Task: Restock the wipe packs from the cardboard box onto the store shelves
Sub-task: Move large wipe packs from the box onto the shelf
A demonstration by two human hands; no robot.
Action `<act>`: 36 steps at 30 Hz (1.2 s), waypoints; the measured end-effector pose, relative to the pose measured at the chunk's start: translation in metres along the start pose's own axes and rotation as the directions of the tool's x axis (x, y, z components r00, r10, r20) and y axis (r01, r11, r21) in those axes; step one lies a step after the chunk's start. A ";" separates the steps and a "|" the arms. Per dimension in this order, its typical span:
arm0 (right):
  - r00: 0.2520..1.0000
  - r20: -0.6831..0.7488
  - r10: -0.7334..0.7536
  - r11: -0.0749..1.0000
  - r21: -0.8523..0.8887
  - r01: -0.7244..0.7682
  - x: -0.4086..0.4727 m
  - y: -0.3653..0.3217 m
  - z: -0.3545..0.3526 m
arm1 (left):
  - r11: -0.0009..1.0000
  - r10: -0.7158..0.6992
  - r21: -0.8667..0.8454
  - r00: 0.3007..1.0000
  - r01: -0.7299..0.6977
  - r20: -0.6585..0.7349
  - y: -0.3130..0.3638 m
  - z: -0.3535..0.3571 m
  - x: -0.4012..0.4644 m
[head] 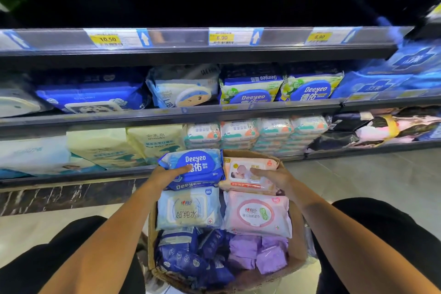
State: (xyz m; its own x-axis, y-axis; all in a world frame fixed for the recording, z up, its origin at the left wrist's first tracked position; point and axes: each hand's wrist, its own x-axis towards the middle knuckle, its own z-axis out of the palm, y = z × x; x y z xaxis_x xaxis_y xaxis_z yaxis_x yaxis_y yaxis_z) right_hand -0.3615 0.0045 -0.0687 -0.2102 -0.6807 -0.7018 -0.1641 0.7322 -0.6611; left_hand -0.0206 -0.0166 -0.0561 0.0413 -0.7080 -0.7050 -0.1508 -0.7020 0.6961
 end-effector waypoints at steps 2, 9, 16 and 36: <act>0.999 0.016 0.028 0.999 0.023 -0.029 -0.008 -0.003 -0.002 | 0.999 -0.031 -0.008 1.000 0.031 0.004 0.001 0.000 -0.004; 0.996 -0.071 -0.050 0.996 -0.082 0.044 -0.008 0.002 0.007 | 0.996 -0.089 0.011 0.996 0.089 0.029 0.009 0.004 -0.012; 0.992 -0.016 -0.122 0.981 -0.156 0.118 -0.027 -0.001 0.023 | 0.984 0.066 0.164 0.998 -0.062 -0.021 0.017 0.025 -0.022; 0.890 -0.118 -0.441 0.863 -0.329 0.384 -0.095 -0.028 -0.019 | 0.925 0.379 0.074 0.908 -0.372 -0.178 0.046 0.022 -0.090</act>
State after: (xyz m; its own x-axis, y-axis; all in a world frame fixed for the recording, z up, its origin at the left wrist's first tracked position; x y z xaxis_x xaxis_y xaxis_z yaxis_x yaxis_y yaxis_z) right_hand -0.3550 0.0496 0.0214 -0.2282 -0.9258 -0.3015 -0.5395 0.3780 -0.7524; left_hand -0.0532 0.0165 0.0358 0.1559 -0.9229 -0.3522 -0.2279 -0.3805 0.8962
